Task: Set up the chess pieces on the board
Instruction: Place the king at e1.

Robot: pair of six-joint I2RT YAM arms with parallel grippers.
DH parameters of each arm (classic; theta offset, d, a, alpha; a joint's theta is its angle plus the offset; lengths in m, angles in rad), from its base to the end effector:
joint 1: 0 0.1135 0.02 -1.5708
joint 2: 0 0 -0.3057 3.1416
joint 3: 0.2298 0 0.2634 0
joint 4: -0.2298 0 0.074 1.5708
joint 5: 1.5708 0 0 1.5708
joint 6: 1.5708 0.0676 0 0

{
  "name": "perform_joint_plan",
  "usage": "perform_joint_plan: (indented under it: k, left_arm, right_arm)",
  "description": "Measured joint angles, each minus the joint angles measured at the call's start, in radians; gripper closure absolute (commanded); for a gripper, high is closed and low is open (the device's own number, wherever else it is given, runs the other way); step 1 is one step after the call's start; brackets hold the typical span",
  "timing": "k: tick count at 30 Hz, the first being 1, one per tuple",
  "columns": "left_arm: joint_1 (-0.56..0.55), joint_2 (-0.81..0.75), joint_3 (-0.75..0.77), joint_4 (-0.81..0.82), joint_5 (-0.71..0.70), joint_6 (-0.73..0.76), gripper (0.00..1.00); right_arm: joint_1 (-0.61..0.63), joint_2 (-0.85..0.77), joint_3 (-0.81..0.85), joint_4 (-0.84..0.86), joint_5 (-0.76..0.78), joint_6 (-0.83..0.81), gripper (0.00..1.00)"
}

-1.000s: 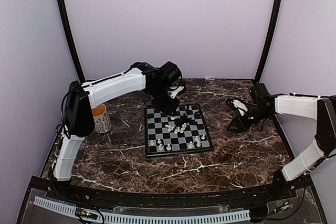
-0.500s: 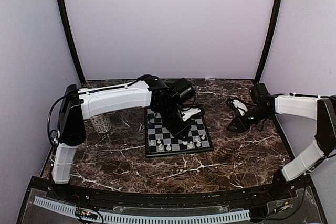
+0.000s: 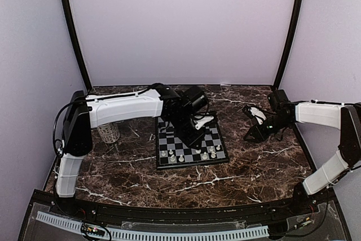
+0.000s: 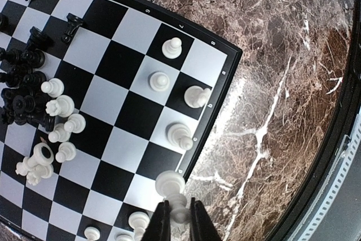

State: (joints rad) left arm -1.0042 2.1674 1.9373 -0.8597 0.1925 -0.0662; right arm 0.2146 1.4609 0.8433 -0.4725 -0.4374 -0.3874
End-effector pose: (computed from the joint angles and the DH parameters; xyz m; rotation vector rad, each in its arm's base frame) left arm 0.2683 -0.4458 0.2419 1.3094 2.4391 -0.5760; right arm 0.2800 0.0903 0.1978 -0.8998 2.4241 0.5171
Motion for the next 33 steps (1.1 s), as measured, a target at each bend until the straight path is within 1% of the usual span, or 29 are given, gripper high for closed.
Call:
perform_joint_plan:
  k: [21, 26, 29, 33]
  left_arm:
    - [0.0, 0.075, 0.0, 0.009, 0.002, -0.002, 0.94]
    - [0.0, 0.079, 0.0, 0.009, 0.001, -0.002, 0.89]
    - [0.0, 0.079, 0.0, 0.009, 0.0, -0.002, 0.82]
    - [0.0, 0.08, 0.0, 0.006, -0.002, -0.002, 0.76]
  right_arm:
    - [0.0, 0.0, 0.0, 0.0, 0.0, 0.0, 0.51]
    - [0.0, 0.0, 0.0, 0.0, 0.0, 0.0, 0.51]
    - [0.0, 0.0, 0.0, 0.0, 0.0, 0.0, 0.51]
    - [0.0, 0.0, 0.0, 0.0, 0.0, 0.0, 0.51]
